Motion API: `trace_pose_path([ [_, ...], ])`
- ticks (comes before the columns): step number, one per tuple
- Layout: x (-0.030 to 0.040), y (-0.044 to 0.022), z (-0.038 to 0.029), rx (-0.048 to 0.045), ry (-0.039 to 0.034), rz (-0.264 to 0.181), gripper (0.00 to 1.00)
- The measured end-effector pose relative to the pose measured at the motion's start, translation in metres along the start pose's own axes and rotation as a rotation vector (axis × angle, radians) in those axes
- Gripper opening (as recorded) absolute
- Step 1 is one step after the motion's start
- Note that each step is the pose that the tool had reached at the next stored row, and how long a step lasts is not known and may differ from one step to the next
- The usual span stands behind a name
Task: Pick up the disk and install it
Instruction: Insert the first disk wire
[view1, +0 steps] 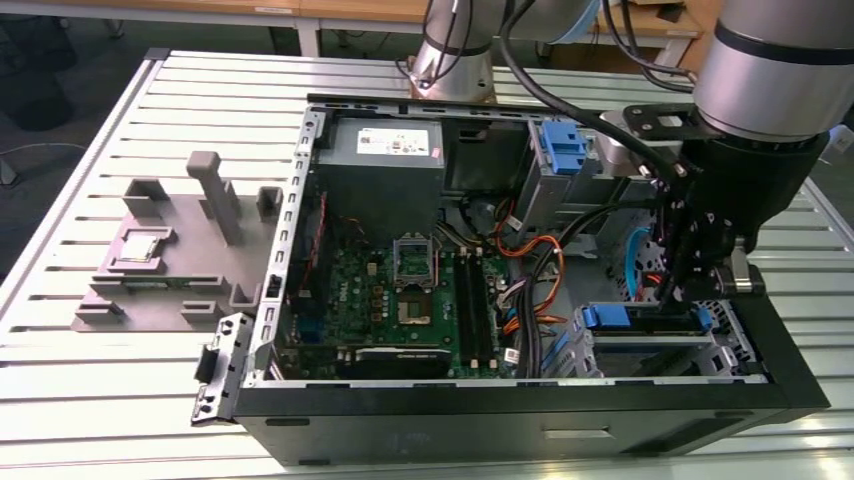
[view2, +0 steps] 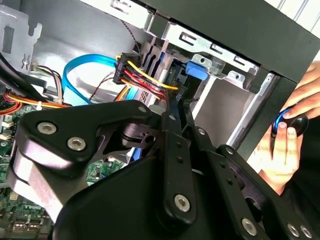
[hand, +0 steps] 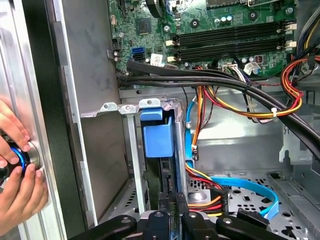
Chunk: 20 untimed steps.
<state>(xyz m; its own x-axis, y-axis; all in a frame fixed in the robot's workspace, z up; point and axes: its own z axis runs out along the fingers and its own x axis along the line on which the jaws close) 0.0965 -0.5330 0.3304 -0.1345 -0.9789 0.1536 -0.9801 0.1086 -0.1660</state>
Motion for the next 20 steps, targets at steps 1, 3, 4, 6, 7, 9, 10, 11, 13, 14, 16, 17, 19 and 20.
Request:
trace_pose_path([
  [1, 0.0000, 0.0000, 0.0000, -0.0016, 0.0001, 0.000, 0.16],
  [3, 0.0001, -0.0001, 0.0001, -0.0079, 0.0005, -0.001, 0.16],
  [4, 0.0001, -0.0002, 0.0001, -0.0116, 0.0009, -0.002, 0.16],
  [6, 0.0000, -0.0006, 0.0004, -0.0162, 0.0013, -0.003, 0.16],
  [7, 0.0000, -0.0009, 0.0005, -0.0169, 0.0011, -0.003, 0.16],
  [9, 0.0000, -0.0013, 0.0005, -0.0170, 0.0000, -0.003, 0.16],
  [10, 0.0000, -0.0013, 0.0005, -0.0172, -0.0017, -0.003, 0.16],
  [11, 0.0000, -0.0013, 0.0005, -0.0176, -0.0046, -0.003, 0.16],
  [13, 0.0000, -0.0014, 0.0005, -0.0188, -0.0138, -0.001, 0.16],
  [14, 0.0000, -0.0014, 0.0004, -0.0194, -0.0184, -0.001, 0.16],
  [16, 0.0000, -0.0015, 0.0002, -0.0200, -0.0243, -0.001, 0.16],
  [17, 0.0000, -0.0015, 0.0003, -0.0201, -0.0246, -0.001, 0.16],
  [19, 0.0000, -0.0015, 0.0004, -0.0198, -0.0223, -0.001, 0.16],
  [20, 0.0001, -0.0015, 0.0003, -0.0196, -0.0210, -0.001, 0.16],
])
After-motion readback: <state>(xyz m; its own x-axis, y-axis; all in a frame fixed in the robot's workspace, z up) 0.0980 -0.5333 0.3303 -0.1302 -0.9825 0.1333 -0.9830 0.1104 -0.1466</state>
